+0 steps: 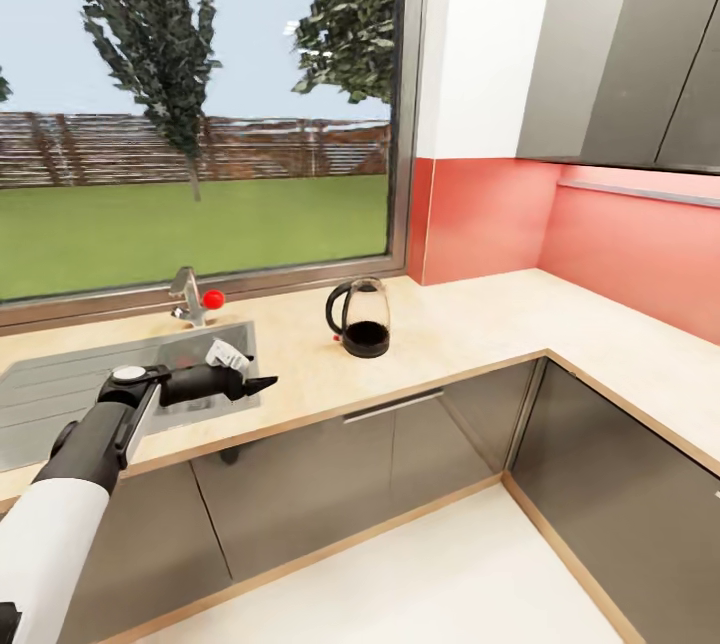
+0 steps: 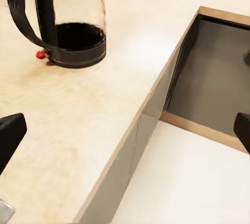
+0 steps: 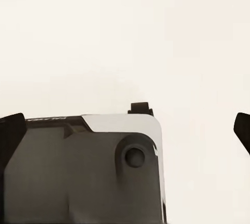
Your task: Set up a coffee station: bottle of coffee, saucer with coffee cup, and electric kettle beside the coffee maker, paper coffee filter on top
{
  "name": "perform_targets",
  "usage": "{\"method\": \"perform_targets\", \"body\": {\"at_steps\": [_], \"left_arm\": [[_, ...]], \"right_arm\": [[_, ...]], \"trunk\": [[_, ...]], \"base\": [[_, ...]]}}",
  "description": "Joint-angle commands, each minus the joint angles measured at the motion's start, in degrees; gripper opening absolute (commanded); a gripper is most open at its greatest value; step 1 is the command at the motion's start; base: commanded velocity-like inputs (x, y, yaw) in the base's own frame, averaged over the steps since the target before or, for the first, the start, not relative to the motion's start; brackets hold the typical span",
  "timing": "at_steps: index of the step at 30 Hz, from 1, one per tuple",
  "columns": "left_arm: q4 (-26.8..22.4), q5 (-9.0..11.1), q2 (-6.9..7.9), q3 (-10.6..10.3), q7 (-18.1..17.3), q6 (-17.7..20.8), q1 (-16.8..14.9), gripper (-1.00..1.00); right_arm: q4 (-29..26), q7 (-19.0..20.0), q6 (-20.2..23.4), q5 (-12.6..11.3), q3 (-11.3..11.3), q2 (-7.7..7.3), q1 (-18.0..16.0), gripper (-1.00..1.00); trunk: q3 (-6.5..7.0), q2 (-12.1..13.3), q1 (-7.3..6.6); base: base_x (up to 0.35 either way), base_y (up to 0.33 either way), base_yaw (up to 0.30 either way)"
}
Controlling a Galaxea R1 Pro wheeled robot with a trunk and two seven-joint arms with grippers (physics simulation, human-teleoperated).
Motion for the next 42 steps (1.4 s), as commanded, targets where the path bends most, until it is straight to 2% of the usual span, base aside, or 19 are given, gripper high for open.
{"method": "perform_targets", "body": {"at_steps": [1,9,19,22,24,25,28,34,37,42], "left_arm": [[-0.1,-0.3,-0.03,0.2,-0.4,0.5,-0.1,1.00],[-0.1,-0.3,-0.02,0.1,-0.5,0.6,0.0,1.00],[-0.1,-0.1,-0.21,-0.1,-0.7,0.4,0.1,1.00],[-0.1,-0.1,-0.30,-1.6,-0.8,0.5,0.1,1.00],[-0.1,-0.1,-0.26,-4.2,-1.1,0.7,-0.1,1.00],[-0.1,0.0,-0.23,-5.3,-1.6,0.8,-0.2,1.00],[0.1,-0.1,-0.21,-6.6,-4.4,0.9,-0.5,1.00],[0.3,-0.3,-0.01,-7.0,-12.0,1.0,-0.7,1.00],[0.3,-0.4,0.08,-7.0,-14.1,1.0,-0.7,1.00],[0.3,-0.5,0.31,-7.1,-15.0,1.0,-0.7,1.00]], "right_arm": [[0.4,0.2,0.0,-0.5,0.5,-0.28,-0.1,1.00],[1.0,0.4,0.0,-0.4,0.5,-2.21,0.2,1.00],[1.1,0.4,0.1,-0.3,0.6,-2.42,0.5,1.00],[1.1,0.4,0.1,-0.3,0.6,-2.43,0.6,1.00],[1.1,0.5,0.1,-0.3,0.6,-2.43,0.6,1.00],[1.1,0.5,0.1,-0.3,0.6,-2.43,0.6,1.00],[1.1,0.4,0.1,-0.3,0.6,-2.43,0.6,1.00],[1.1,0.4,0.1,-0.3,0.7,-2.35,0.7,1.00],[1.1,0.4,0.1,-0.3,0.7,-2.34,0.7,1.00],[1.1,0.4,0.1,-0.3,0.7,-2.34,0.7,1.00]], "trunk": [[-0.13,-0.1,0.06],[-0.13,-0.1,0.06],[-0.13,-0.1,0.06],[-0.13,-0.1,0.06],[-0.13,-0.1,0.06],[-0.13,-0.1,0.06],[-0.13,-0.1,0.06],[-0.13,-0.1,0.06],[-0.13,-0.1,0.06],[-0.13,-0.1,0.06]], "base": [[0.265,0.171,0.000],[0.282,0.214,0.000],[0.127,0.083,0.000],[0.068,0.005,0.000],[0.197,0.002,0.000],[0.265,0.001,0.000],[0.296,0.001,0.000],[0.215,0.000,0.000],[0.050,0.000,0.000],[0.013,0.000,0.000]]}}
